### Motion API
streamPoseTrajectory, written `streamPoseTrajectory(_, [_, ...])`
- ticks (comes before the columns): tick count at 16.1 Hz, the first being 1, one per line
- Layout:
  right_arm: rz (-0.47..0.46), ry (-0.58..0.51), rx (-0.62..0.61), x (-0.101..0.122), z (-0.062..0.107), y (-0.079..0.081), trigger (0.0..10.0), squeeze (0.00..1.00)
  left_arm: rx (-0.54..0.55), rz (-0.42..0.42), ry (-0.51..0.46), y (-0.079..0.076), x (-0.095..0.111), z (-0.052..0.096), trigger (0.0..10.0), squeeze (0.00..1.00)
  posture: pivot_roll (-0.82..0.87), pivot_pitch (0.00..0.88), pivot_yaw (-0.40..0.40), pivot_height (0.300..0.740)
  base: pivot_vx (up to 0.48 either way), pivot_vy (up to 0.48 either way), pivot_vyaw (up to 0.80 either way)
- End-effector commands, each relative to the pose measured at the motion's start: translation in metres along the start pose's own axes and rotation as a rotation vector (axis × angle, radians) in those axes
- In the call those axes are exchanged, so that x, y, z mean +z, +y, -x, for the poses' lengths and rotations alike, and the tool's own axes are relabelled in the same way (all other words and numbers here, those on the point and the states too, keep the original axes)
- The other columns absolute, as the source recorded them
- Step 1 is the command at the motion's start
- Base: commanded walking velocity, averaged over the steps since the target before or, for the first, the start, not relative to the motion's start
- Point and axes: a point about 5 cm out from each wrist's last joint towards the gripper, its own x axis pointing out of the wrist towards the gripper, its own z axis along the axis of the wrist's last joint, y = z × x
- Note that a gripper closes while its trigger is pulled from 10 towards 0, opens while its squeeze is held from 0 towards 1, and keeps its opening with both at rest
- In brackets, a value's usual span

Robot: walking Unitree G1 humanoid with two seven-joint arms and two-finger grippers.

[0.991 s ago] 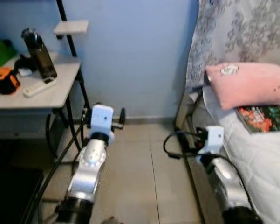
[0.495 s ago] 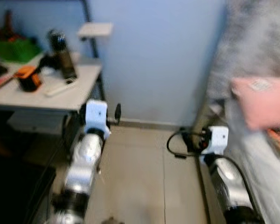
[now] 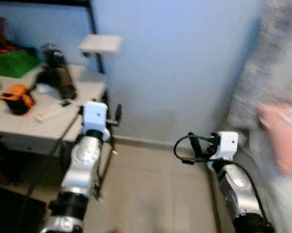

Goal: Clean up the room

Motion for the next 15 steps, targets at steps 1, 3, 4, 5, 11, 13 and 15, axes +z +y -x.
streamPoseTrajectory(1, [0.019,-0.008,0.031,0.002,-0.002,0.007,10.0,0.00,0.023,-0.005,0.012,0.009,-0.002,-0.001,10.0,0.00,0.04,0.000,0.004,0.740,0.480,0.000,0.00])
streamPoseTrajectory(3, [0.022,-0.013,0.034,0.002,-0.005,0.010,10.0,0.00,0.017,-0.005,0.004,0.006,-0.002,-0.001,10.0,0.00,0.05,0.000,0.001,0.740,0.480,0.000,0.00])
streamPoseTrajectory(4, [0.038,-0.005,0.042,0.001,-0.003,0.011,10.0,0.00,0.018,-0.006,0.005,0.006,-0.003,0.000,10.0,0.00,0.05,0.000,0.000,0.740,0.480,0.000,0.00])
streamPoseTrajectory(5, [0.070,0.008,0.050,-0.003,0.005,0.009,10.0,0.00,0.050,-0.007,0.010,0.011,-0.006,0.004,10.0,0.00,0.05,0.000,-0.007,0.740,0.480,0.000,0.00])
streamPoseTrajectory(11, [0.128,0.008,-0.040,-0.003,0.069,-0.032,10.0,0.00,-0.073,0.090,0.155,-0.032,-0.014,0.052,10.0,0.00,0.09,0.000,-0.069,0.740,0.000,0.000,0.00])
streamPoseTrajectory(13, [0.128,0.008,-0.040,-0.003,0.069,-0.032,10.0,0.00,-0.073,0.090,0.155,-0.032,-0.014,0.052,10.0,0.00,0.09,0.000,-0.069,0.740,0.000,0.000,0.00])
streamPoseTrajectory(15, [0.128,0.008,-0.040,-0.003,0.069,-0.032,10.0,0.00,-0.073,0.090,0.155,-0.032,-0.014,0.052,10.0,0.00,0.09,0.000,-0.069,0.740,0.000,0.000,0.00])
